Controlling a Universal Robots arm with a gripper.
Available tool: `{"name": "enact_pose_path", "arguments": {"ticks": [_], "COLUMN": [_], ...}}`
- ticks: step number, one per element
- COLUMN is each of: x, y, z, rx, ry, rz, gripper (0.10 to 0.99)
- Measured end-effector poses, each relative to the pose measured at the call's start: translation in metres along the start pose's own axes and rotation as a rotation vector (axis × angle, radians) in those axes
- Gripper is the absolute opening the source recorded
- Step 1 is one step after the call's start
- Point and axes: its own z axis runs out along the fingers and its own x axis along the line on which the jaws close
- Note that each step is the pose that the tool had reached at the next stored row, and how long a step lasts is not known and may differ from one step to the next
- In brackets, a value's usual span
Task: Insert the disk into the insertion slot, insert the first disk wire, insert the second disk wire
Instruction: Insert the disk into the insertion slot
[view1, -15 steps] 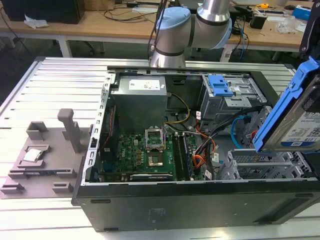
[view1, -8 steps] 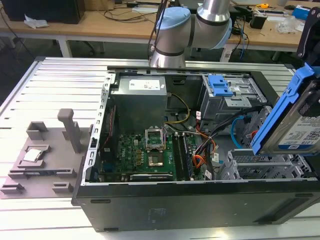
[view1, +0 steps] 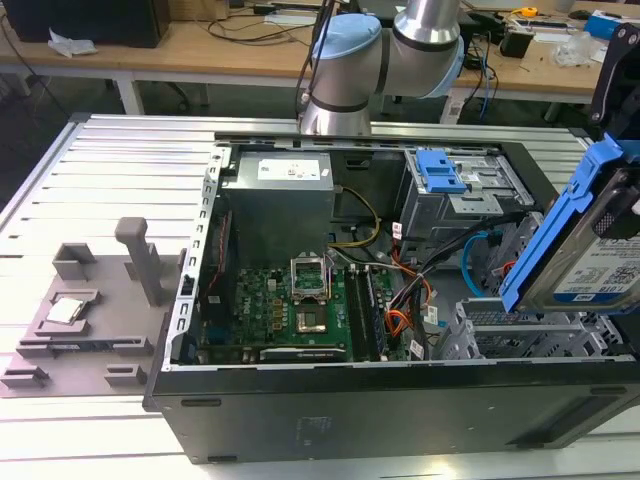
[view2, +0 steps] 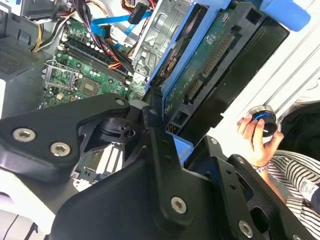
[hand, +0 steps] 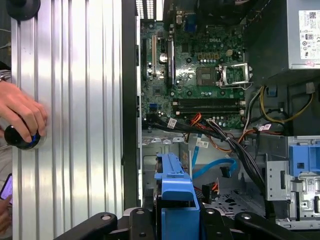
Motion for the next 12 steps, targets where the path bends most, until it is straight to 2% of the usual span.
{"name": "enact_pose_path", "arguments": {"ticks": [12], "x": [0.0000], "y": [-0.0002], "z": [0.0053], "rx": [0.000], "ry": [0.0000], "rz": [0.000], "gripper": [0.369]}}
